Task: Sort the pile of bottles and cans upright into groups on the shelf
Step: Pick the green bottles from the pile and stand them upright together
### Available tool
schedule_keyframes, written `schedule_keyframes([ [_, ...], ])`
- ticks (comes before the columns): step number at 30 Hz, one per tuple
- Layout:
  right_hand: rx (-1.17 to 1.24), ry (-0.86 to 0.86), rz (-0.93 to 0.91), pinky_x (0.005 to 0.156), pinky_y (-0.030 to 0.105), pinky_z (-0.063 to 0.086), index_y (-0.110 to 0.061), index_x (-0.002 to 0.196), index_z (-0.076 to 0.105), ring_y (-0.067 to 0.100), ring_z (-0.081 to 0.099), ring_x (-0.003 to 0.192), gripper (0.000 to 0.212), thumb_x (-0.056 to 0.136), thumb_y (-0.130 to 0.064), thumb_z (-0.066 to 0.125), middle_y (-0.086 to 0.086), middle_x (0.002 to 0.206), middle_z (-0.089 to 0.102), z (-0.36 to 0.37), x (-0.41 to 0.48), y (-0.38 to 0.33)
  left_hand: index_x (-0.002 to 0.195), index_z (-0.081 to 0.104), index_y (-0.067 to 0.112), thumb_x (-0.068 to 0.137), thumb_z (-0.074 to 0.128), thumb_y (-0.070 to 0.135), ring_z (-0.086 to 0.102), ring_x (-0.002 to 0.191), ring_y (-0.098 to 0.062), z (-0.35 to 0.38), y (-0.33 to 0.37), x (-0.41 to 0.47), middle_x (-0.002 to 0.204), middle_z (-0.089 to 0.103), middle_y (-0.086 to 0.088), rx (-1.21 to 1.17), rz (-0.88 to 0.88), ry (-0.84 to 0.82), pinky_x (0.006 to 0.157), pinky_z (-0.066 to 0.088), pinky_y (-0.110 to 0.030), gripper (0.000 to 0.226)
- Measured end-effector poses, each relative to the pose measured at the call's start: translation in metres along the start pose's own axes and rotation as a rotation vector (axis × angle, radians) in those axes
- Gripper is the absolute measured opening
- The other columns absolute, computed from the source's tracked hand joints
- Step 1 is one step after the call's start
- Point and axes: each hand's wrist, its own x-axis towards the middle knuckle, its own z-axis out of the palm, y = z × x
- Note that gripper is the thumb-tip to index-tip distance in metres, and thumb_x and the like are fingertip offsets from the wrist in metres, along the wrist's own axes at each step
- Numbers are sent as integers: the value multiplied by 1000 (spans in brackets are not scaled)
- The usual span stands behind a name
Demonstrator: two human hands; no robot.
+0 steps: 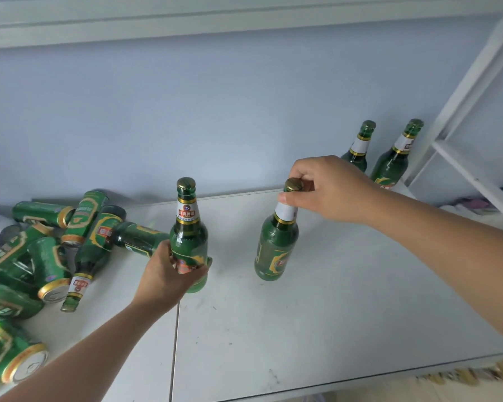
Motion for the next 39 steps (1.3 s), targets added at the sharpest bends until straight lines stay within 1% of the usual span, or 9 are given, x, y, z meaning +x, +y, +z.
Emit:
schedule_keyframes([
  [6, -28, 27, 50, 65, 41, 51, -25, 76, 59, 14, 57, 62, 32, 82, -54, 72, -6, 66, 63, -19, -13, 28, 110, 53, 28, 66, 93, 37, 65, 92, -6, 7, 13, -5, 100, 68, 12, 2, 1, 9, 74, 55, -33, 60],
  [13, -36, 61, 165, 71, 47, 57, -26, 76, 61, 19, 66, 71, 35, 78, -59, 71, -4, 72, 69, -55, -27, 71, 110, 55, 29, 66, 93, 34, 67, 94, -5, 37, 53, -10, 101, 70, 12, -80, 34, -50, 77, 56, -31, 58],
  [18, -109, 79, 209, 71, 45, 54, -21, 79, 62, 24, 66, 73, 35, 82, -55, 71, -1, 76, 69, -83, -35, 107, 111, 56, 32, 65, 93, 34, 71, 90, -3, 82, 95, -9, 99, 73, 11, -158, 60, -115, 78, 60, -34, 59],
  [21, -177, 88, 240, 70, 43, 53, -21, 79, 62, 22, 65, 73, 39, 80, -59, 68, -2, 75, 69, -100, -39, 132, 110, 56, 33, 67, 93, 31, 70, 89, 3, 116, 129, -7, 99, 74, 15, -200, 81, -164, 78, 60, -32, 57],
  [27, -212, 106, 283, 75, 45, 56, -17, 81, 64, 25, 67, 78, 40, 82, -56, 71, 2, 78, 70, -132, -45, 187, 114, 57, 32, 69, 91, 32, 67, 93, 1, 190, 189, -5, 103, 71, 16, -274, 121, -237, 79, 50, -21, 56],
  [31, -312, 130, 283, 70, 41, 52, -9, 85, 65, 30, 66, 78, 50, 83, -59, 67, 9, 81, 69, -140, -42, 217, 119, 53, 33, 69, 90, 36, 67, 98, -7, 232, 223, -3, 108, 68, 18, -258, 119, -232, 79, 57, -29, 62],
  [33, -359, 135, 277, 61, 35, 44, -5, 86, 64, 30, 63, 73, 54, 84, -59, 65, 14, 82, 68, -141, -39, 230, 120, 52, 31, 68, 90, 34, 66, 98, -9, 250, 236, -1, 108, 66, 17, -234, 119, -214, 77, 57, -32, 64],
  [36, -436, 125, 262, 56, 32, 32, -8, 71, 51, 27, 49, 62, 54, 86, -59, 63, 12, 69, 56, -140, -35, 245, 118, 51, 25, 68, 90, 34, 62, 96, -9, 274, 250, 4, 104, 63, 15, -196, 114, -182, 69, 51, -24, 64],
  [39, -469, 110, 252, 53, 30, 29, -14, 65, 41, 26, 46, 60, 53, 86, -59, 62, 5, 64, 48, -139, -31, 254, 113, 49, 24, 68, 90, 35, 61, 94, -11, 295, 257, 9, 102, 61, 13, -182, 84, -173, 63, 47, -21, 62],
])
